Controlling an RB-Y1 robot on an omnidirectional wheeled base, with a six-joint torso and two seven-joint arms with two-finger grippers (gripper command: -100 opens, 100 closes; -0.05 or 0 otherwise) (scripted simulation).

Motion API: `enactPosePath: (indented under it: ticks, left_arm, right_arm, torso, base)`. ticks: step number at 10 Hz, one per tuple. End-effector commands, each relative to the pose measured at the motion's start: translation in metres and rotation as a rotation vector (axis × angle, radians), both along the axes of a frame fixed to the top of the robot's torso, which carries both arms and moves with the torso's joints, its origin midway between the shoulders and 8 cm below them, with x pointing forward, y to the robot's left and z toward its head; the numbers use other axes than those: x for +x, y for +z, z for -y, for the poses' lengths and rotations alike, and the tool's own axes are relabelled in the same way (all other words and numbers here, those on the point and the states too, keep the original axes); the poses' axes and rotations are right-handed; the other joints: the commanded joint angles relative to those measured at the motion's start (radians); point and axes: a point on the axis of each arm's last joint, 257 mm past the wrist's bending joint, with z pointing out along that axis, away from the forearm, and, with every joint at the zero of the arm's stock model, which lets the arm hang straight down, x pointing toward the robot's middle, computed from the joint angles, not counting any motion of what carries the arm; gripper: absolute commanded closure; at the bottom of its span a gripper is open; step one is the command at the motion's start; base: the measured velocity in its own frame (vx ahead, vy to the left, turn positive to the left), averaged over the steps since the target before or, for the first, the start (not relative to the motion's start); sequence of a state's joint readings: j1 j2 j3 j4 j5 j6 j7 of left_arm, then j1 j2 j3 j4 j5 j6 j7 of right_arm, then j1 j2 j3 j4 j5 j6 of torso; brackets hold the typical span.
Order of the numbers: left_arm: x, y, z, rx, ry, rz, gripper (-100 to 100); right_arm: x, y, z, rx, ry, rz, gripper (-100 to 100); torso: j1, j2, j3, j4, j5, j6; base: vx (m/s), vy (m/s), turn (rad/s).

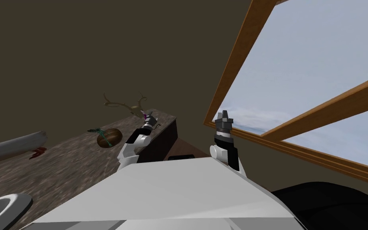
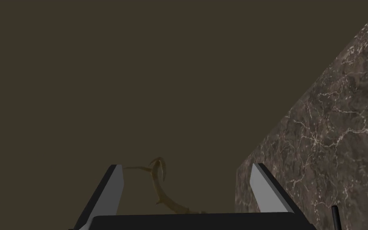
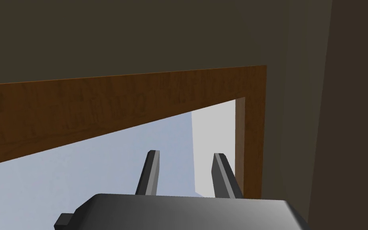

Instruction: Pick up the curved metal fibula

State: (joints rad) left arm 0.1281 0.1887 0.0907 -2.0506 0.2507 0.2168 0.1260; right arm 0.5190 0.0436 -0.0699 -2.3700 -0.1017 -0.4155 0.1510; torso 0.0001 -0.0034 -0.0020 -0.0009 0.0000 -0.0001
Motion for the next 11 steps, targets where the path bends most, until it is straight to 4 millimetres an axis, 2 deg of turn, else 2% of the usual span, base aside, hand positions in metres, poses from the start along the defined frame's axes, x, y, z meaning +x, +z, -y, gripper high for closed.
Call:
enactPosePath:
  ticks: [1,3,4,9,10,11]
  left_arm:
    - [0.004,-0.009,0.000,-0.029,-0.004,-0.036,-100]
    - [0.011,-0.029,-0.005,-0.119,-0.008,-0.102,-100]
    - [0.012,-0.032,-0.005,-0.119,-0.009,-0.116,-100]
    - [0.019,-0.093,-0.015,-0.363,-0.004,-0.302,-100]
    - [0.019,-0.095,-0.014,-0.363,-0.004,-0.308,-100]
    - [0.018,-0.107,-0.015,-0.413,-0.001,-0.344,-100]
  right_arm:
    - [0.000,0.000,0.000,0.000,0.000,0.000,0]
    - [0.000,0.000,0.000,0.000,0.000,0.000,0]
    - [0.000,0.000,0.000,0.000,0.000,0.000,0]
    - [0.000,0.000,0.000,0.000,0.000,0.000,0]
    - [0.000,0.000,0.000,0.000,0.000,0.000,0]
    - [0.000,0.000,0.000,0.000,0.000,0.000,0]
  torso:
    - [0.000,0.000,0.000,0.000,0.000,0.000]
    - [0.000,0.000,0.000,0.000,0.000,0.000]
    - [0.000,-0.001,0.000,0.000,0.000,0.000]
    - [0.001,-0.002,-0.001,0.000,0.000,0.000]
    - [0.002,-0.002,-0.001,0.000,0.000,0.000]
    - [0.002,0.000,0.000,0.000,0.000,0.000]
  base:
    - [0.037,-0.009,0.040]
    - [0.046,-0.008,0.091]
    - [0.036,-0.005,0.029]
    - [0.056,0.008,0.079]
    - [0.042,0.019,0.021]
    - [0.035,0.017,0.037]
